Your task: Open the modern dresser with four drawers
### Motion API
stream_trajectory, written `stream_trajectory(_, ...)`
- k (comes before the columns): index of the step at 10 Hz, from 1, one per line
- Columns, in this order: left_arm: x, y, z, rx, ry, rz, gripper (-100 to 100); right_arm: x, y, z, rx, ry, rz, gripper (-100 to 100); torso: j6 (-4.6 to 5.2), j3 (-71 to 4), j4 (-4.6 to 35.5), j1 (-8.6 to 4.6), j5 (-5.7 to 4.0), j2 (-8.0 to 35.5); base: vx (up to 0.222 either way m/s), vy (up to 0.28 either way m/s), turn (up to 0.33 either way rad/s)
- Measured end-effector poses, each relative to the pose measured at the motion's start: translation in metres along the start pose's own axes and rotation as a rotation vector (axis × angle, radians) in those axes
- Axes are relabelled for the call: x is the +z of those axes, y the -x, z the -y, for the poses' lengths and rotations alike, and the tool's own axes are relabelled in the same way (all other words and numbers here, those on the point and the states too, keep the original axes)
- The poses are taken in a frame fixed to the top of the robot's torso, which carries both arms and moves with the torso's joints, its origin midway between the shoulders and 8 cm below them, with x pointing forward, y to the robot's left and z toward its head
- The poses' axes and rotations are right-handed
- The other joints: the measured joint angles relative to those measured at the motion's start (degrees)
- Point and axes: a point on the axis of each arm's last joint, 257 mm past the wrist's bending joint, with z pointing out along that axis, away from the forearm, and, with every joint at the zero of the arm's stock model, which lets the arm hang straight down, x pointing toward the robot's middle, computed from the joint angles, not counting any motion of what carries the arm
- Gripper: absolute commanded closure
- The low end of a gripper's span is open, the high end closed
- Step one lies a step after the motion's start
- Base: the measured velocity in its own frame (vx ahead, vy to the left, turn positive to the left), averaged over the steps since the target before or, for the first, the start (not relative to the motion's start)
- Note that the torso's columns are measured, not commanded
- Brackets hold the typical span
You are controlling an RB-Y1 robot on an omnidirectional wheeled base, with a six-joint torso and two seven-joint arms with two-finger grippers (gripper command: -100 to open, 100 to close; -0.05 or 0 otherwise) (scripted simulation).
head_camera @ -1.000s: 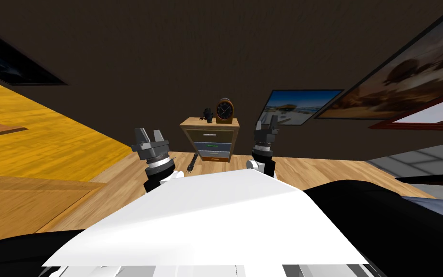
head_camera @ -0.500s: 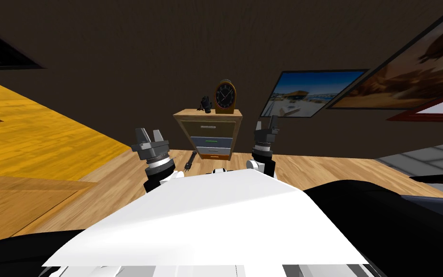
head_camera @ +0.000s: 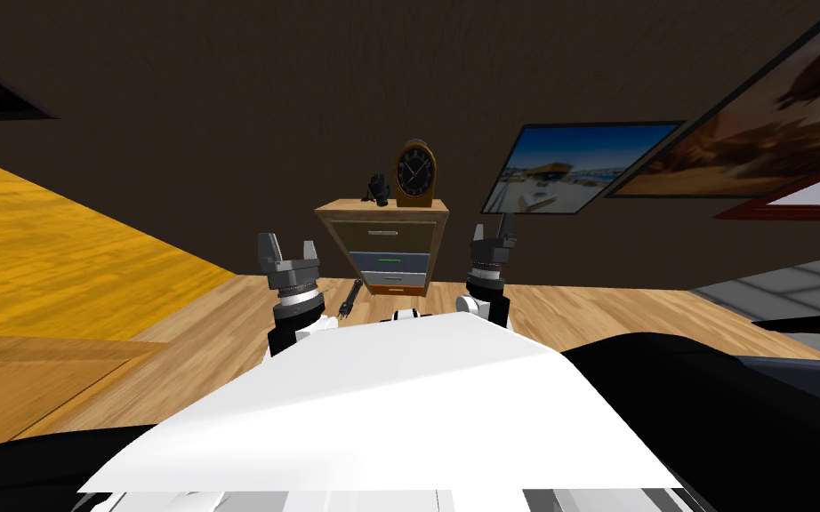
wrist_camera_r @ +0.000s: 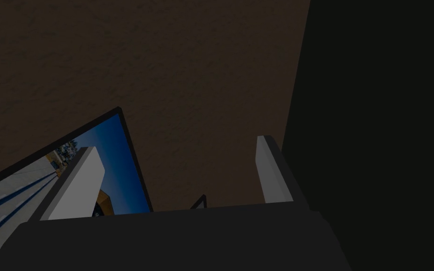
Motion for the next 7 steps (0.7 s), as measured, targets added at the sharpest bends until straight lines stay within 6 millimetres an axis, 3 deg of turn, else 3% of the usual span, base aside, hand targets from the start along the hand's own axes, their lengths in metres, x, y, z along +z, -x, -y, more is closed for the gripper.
stream_trajectory(7,0.000,-0.015,-0.043,-0.011,0.141,-0.051,-100,0.000,0.000,0.000,0.000,0.000,0.000,0,0.00,0.0,0.0,-0.01,-0.01,0.0,0.035,-0.001,-0.043)
